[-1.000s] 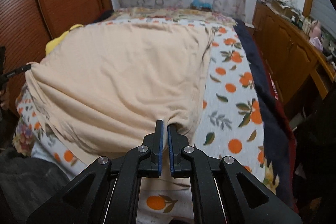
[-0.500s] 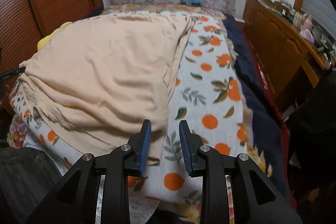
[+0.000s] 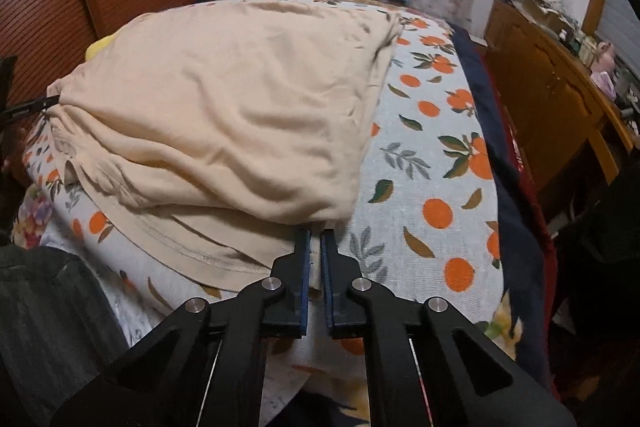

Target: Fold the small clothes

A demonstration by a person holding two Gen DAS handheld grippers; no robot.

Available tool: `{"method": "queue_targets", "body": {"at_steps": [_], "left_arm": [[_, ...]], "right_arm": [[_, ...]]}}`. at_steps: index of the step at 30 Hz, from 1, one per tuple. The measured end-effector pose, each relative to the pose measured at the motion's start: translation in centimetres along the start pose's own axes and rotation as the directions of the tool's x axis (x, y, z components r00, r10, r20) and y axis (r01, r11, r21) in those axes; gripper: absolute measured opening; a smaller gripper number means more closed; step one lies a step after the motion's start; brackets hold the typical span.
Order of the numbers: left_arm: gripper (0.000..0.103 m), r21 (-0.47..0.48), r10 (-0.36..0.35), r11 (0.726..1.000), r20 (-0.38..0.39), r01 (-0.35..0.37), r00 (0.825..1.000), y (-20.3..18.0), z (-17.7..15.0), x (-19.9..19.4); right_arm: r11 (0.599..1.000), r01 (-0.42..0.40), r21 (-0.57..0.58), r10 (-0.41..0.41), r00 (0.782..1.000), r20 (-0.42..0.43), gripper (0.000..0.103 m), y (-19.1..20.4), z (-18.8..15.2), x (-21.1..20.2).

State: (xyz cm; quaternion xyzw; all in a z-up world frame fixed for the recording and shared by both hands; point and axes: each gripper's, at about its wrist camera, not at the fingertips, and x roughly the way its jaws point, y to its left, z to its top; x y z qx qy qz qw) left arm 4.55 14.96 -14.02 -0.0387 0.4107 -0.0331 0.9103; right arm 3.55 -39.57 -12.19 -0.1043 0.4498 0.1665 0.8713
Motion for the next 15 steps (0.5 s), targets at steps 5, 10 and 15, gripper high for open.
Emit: {"method": "queue_targets", "body": {"at_steps": [5, 10, 15], "left_arm": [[0.05, 0.003, 0.005, 1.0, 0.004, -0.005, 1.0, -0.1, 0.0, 0.0], [0.05, -0.001, 0.012, 1.0, 0.013, -0.012, 1.0, -0.2, -0.1, 0.0], [0.05, 0.003, 0.015, 1.0, 0.015, -0.015, 1.0, -0.3, -0.1, 0.0]], "right_arm": [[1.0, 0.027, 0.016, -0.027, 1.0, 0.0, 0.001, -1.2, -0.5, -0.8], [0.999, 0.021, 0.044, -0.022, 1.0, 0.019, 0.002, -1.5, -0.2, -1.4], [0.999, 0.012, 0.051, -0.015, 0.998, 0.054, 0.004, -1.6, 0.8, -2.5]]}}
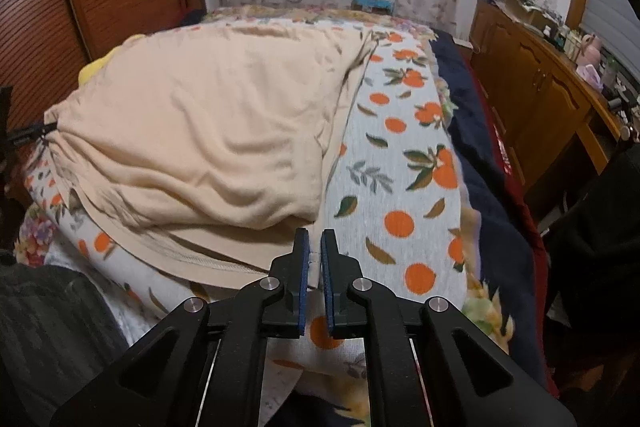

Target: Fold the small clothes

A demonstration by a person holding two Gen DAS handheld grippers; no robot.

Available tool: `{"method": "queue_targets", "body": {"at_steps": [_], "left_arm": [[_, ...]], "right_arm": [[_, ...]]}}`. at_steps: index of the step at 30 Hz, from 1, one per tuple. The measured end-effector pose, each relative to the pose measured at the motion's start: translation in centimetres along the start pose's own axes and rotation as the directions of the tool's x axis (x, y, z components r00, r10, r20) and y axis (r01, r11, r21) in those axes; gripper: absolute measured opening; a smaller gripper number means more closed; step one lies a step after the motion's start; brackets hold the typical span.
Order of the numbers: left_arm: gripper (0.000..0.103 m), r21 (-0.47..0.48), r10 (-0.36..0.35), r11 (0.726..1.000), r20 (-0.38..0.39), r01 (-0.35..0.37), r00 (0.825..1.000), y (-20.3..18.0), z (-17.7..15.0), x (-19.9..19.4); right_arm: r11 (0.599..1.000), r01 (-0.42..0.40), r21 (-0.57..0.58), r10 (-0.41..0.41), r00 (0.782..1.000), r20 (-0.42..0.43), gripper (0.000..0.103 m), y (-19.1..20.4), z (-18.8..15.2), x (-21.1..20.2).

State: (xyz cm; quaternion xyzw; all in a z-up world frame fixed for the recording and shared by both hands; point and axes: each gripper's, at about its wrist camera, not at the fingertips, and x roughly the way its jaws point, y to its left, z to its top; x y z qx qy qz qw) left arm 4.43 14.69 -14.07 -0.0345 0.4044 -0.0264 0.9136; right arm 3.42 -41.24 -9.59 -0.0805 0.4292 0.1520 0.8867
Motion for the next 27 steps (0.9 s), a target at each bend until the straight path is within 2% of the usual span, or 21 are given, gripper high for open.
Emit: {"method": "queue_targets", "body": {"at_steps": [5, 7, 10, 19, 24, 27], "left_arm": [[0.05, 0.002, 0.008, 1.0, 0.006, -0.008, 1.0, -0.2, 0.0, 0.0], [0.051, 0.005, 0.012, 1.0, 0.007, -0.012, 1.0, -0.2, 0.1, 0.0], [0.051, 0.005, 0.011, 1.0, 0.007, -0.011, 1.0, -0.3, 0.1, 0.0], [0.052, 0.002, 0.016, 1.0, 0.018, -0.016, 1.0, -0.1, 0.1, 0.0], [0.052, 0.0, 0.021, 1.0, 0.015, -0.021, 1.0, -0.3, -0.1, 0.0], [0.052, -0.014, 0.031, 0.999, 0.005, -0.031, 1.0, -0.2, -0.2, -0.1]], "right_arm": [[1.0, 0.028, -0.005, -0.028, 0.997, 0.066, 0.011, 0.3, 1.3, -1.6], [0.999, 0.044, -0.011, -0.043, 0.995, 0.092, 0.021, 0.7, 2.1, -1.8], [0.999, 0.031, -0.022, -0.028, 0.993, 0.112, 0.029, 1.6, 3.5, -0.9], [0.995, -0.069, -0.076, 0.075, 0.994, 0.078, 0.029, 5.8, 5.6, 5.0], [0.995, -0.082, -0.058, 0.085, 0.995, 0.055, 0.029, 6.6, 6.1, 7.3], [0.996, -0.062, -0.058, 0.064, 0.997, 0.034, 0.03, 7.0, 5.9, 8.2]]}}
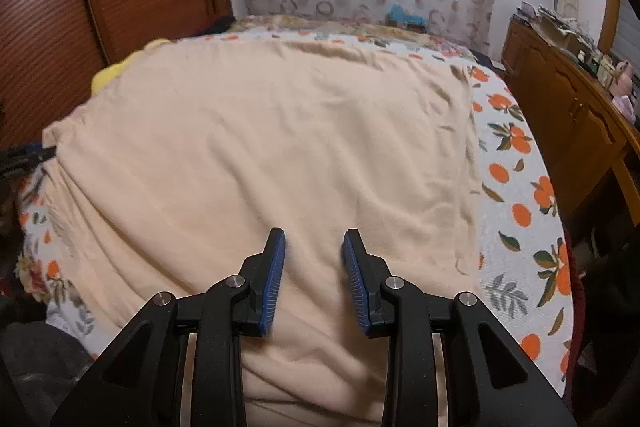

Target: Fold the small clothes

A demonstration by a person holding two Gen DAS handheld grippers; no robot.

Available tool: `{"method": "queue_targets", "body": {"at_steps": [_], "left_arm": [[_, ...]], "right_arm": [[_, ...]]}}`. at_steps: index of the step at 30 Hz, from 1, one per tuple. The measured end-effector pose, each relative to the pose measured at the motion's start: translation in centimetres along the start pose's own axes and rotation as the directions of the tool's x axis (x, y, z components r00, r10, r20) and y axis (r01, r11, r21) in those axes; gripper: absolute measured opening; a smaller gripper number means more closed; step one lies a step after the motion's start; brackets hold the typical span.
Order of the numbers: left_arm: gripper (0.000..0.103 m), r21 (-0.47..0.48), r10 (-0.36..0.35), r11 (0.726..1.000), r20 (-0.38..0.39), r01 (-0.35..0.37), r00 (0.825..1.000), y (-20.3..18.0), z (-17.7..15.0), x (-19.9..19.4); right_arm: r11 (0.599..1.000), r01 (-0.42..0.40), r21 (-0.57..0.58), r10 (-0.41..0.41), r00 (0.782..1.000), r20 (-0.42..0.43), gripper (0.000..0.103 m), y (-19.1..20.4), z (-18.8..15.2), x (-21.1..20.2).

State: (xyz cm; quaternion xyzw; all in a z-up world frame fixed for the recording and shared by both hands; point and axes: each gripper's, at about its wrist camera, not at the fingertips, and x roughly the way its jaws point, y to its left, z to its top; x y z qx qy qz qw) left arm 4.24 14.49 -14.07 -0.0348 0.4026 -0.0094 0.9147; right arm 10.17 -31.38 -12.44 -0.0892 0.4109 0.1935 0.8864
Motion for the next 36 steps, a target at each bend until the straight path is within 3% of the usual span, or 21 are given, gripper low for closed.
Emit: {"method": "queue_targets", "body": {"at_steps": [3, 7, 12, 13, 14, 17, 26, 36], "left_arm": [[0.053, -0.014, 0.012, 1.0, -0.003, -0.012, 1.0, 0.3, -0.2, -0.2], [0.053, -0.021, 0.018, 1.0, -0.004, -0.018, 1.0, 0.4, -0.5, -0.3], [0.052, -0.022, 0.0, 1.0, 0.0, 0.0, 1.0, 0.1, -0.7, -0.4], [0.044, -0.014, -0.02, 1.0, 0.004, 0.02, 1.0, -0.1, -0.7, -0.5], [0.03, -0.006, -0.036, 0.999, 0.005, 0.036, 0.999, -0.2, -0.8, -0.6], [0.007, -0.03, -0.08, 0.996, 0.001, 0.08, 0.997, -0.3, -0.6, -0.8], [0.003, -0.101, -0.133, 0.984, 0.129, 0.147, 0.983, -0.9, 1.0, -3.3], [0.002, -0.044, -0.234, 0.968, 0.212, 0.249, 0.949, -4.9, 4.6, -5.0]], "right_arm": [[1.0, 0.016, -0.018, -0.016, 1.0, 0.01, 0.035, 0.4, -0.2, 0.2], [0.998, 0.048, -0.028, -0.047, 0.999, 0.014, 0.052, 0.6, -0.3, 0.4], [0.998, 0.06, 0.003, -0.06, 0.998, 0.028, 0.059, 0.3, -0.5, 0.4], [0.998, 0.062, 0.003, -0.062, 0.998, 0.03, 0.06, 0.4, -0.5, 0.4], [0.998, 0.062, 0.0, -0.062, 0.998, 0.031, 0.061, 0.5, -0.6, 0.3], [0.998, 0.06, 0.0, -0.06, 0.998, 0.032, 0.062, 0.6, -0.8, 0.2], [0.998, 0.068, 0.011, -0.068, 0.997, 0.046, 0.068, 1.1, -1.6, -0.2], [0.998, 0.046, 0.037, -0.047, 0.998, 0.037, 0.069, 0.1, -1.9, -1.0]]}}
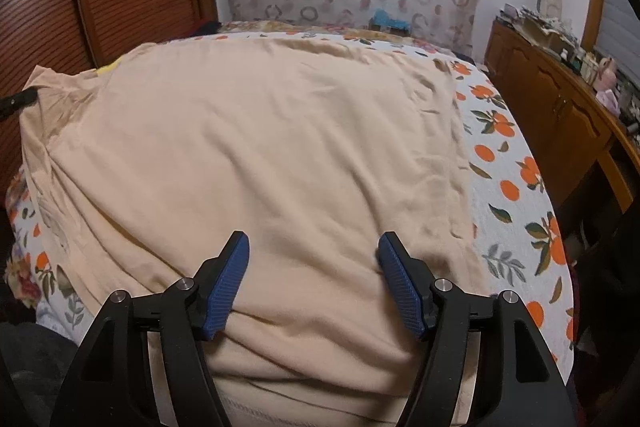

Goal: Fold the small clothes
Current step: 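Grasp the shirt end with both grippers and lift it, then fold the lifted shirt end over and open both grippers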

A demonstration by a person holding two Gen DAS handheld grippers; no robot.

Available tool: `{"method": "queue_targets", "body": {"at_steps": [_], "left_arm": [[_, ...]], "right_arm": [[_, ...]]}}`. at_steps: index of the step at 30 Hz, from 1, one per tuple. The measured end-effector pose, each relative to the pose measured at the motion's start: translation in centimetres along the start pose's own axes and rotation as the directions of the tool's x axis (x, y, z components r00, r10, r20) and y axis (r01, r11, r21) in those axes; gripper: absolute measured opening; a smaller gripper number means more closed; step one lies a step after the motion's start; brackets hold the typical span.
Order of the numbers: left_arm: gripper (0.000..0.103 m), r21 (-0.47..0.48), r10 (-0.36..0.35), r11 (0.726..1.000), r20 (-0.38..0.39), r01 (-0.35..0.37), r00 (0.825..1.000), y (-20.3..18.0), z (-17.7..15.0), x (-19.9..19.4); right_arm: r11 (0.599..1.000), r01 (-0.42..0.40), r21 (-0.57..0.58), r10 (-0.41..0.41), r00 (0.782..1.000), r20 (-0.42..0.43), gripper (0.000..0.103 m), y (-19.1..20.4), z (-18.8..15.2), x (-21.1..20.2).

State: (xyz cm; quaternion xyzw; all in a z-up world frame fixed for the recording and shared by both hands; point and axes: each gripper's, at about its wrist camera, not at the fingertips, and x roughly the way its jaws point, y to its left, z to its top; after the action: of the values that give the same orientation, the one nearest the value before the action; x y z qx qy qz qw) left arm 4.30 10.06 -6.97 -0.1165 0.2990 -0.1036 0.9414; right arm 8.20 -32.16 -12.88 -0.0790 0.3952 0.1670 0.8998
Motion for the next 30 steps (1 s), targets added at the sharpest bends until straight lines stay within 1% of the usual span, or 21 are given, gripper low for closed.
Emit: {"method": "queue_targets", "body": {"at_steps": [4, 8, 12, 13, 15, 16, 18, 24, 27, 29, 30], "left_arm": [[0.002, 0.039, -0.073, 0.997, 0.018, 0.072, 0.997, -3.1, 1.8, 0.9], [0.002, 0.081, -0.161, 0.984, 0.022, 0.158, 0.987, -7.1, 3.3, 2.1], [0.002, 0.145, -0.26, 0.956, 0.004, 0.257, 0.966, -12.4, 4.9, 3.8], [0.002, 0.166, -0.294, 0.942, -0.008, 0.291, 0.956, -14.2, 5.3, 4.4], [0.002, 0.2, -0.328, 0.924, -0.022, 0.326, 0.944, -16.8, 5.9, 4.7], [0.002, 0.222, -0.353, 0.909, -0.036, 0.351, 0.935, -18.5, 6.1, 5.1], [0.002, 0.247, -0.386, 0.888, -0.062, 0.389, 0.92, -20.7, 6.5, 5.5], [0.002, 0.294, -0.456, 0.829, -0.14, 0.476, 0.879, -26.3, 6.9, 6.3], [0.002, 0.299, -0.478, 0.806, -0.18, 0.511, 0.86, -28.1, 6.5, 6.4], [0.002, 0.306, -0.472, 0.799, -0.212, 0.517, 0.855, -29.0, 5.9, 6.8], [0.002, 0.313, -0.46, 0.8, -0.229, 0.512, 0.858, -29.3, 5.5, 6.9]], "right_arm": [[1.0, -0.006, 0.007, 0.006, 0.999, 0.039, 0.068, -1.2, -0.1, -1.7], [0.999, 0.001, 0.033, -0.003, 0.998, 0.067, 0.068, -2.8, -0.2, -3.3], [0.998, 0.024, 0.064, -0.03, 0.995, 0.095, 0.068, -4.5, -0.4, -4.8], [0.997, 0.027, 0.072, -0.034, 0.994, 0.101, 0.068, -4.8, -0.4, -5.2], [0.996, 0.036, 0.085, -0.045, 0.993, 0.111, 0.068, -5.3, -0.4, -5.8], [0.995, 0.037, 0.094, -0.048, 0.992, 0.118, 0.068, -5.7, -0.5, -6.1], [0.994, 0.037, 0.107, -0.051, 0.99, 0.129, 0.068, -6.4, -0.6, -6.7], [0.989, 0.052, 0.137, -0.073, 0.986, 0.151, 0.068, -7.9, -1.1, -8.3], [0.987, 0.055, 0.15, -0.078, 0.985, 0.155, 0.068, -8.6, -1.4, -8.7], [0.986, 0.055, 0.157, -0.08, 0.985, 0.156, 0.068, -8.9, -1.6, -8.8], [0.986, 0.055, 0.159, -0.08, 0.985, 0.154, 0.068, -9.0, -1.7, -8.9]]}}
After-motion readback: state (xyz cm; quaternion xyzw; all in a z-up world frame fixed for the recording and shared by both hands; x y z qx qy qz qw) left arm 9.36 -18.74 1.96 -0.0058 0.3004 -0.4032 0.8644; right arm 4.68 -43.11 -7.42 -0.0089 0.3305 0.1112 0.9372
